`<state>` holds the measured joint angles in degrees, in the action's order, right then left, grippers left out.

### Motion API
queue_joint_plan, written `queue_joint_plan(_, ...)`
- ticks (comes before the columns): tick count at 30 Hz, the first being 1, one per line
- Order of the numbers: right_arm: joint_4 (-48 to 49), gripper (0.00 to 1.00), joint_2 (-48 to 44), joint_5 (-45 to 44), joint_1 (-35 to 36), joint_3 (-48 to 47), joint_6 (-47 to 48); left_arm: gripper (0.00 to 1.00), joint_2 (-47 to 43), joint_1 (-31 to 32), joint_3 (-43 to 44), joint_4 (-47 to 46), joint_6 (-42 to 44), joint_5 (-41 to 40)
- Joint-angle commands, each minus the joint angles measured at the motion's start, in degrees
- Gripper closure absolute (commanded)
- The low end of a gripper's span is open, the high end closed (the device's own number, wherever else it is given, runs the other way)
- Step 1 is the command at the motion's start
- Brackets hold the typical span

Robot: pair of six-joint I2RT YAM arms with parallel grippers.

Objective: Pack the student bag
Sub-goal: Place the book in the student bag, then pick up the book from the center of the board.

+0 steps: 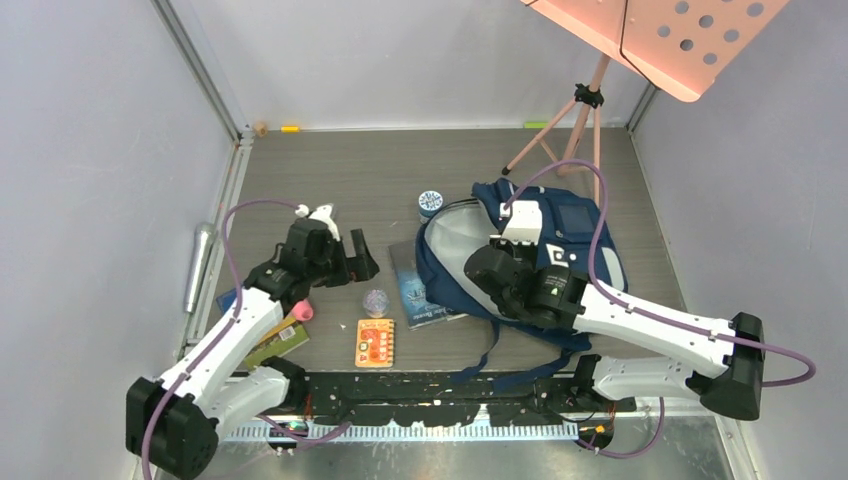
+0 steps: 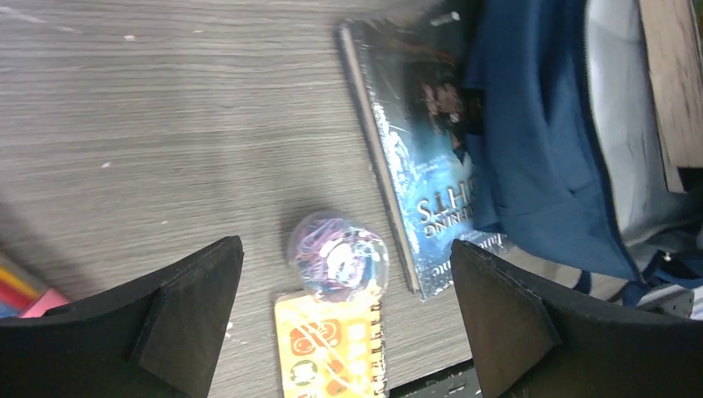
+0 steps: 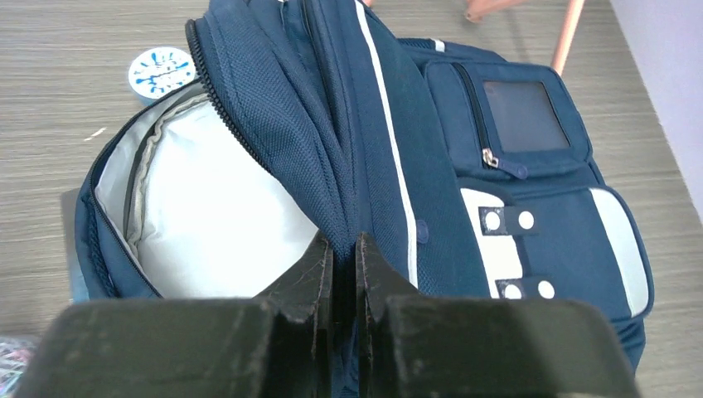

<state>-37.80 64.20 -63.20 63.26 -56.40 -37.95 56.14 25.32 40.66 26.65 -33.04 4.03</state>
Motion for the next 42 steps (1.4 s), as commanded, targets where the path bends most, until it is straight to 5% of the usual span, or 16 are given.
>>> queue_joint_plan(1, -7.87, 0.99, -3.12, -3.8, -1.9, 0.08, -3.96, 0.0, -3.12, -6.74, 0.67, 4.79, 0.34, 1.93)
queue_joint_plan(7, -2.58, 0.88, -3.48, 1.76, -1.92, -0.26, 0.02, 0.0, -3.34, -21.88, 1.47, 9.42, 2.66, -3.11)
queue_joint_plan(10, -0.35, 0.64, -2.72, 4.16, -1.92, -0.58, 2.12, 0.0, -6.44, -30.0, -0.54, 8.87, 2.67, -13.15)
queue_joint_plan(14, 2.34, 0.35, -1.81, 7.25, -1.92, -1.16, 4.36, 0.0, -6.9, -44.16, -2.76, 6.89, 2.75, -13.21)
queue_joint_plan(18, 4.29, 0.22, -1.76, 9.54, -1.92, -1.61, 6.74, 0.0, -6.22, -60.06, -5.12, 5.89, -1.65, -8.5)
queue_joint_plan(21, 5.06, 0.19, -2.29, 10.37, -1.92, -1.81, 7.93, 0.0, -7.84, -65.86, -5.96, 5.77, -1.77, -11.26)
queue_joint_plan(42, 7.72, 0.14, -7.48, 10.93, -1.94, 0.35, 9.95, 0.0, -1.73, -70.19, -12.26, 2.37, -6.25, -9.5)
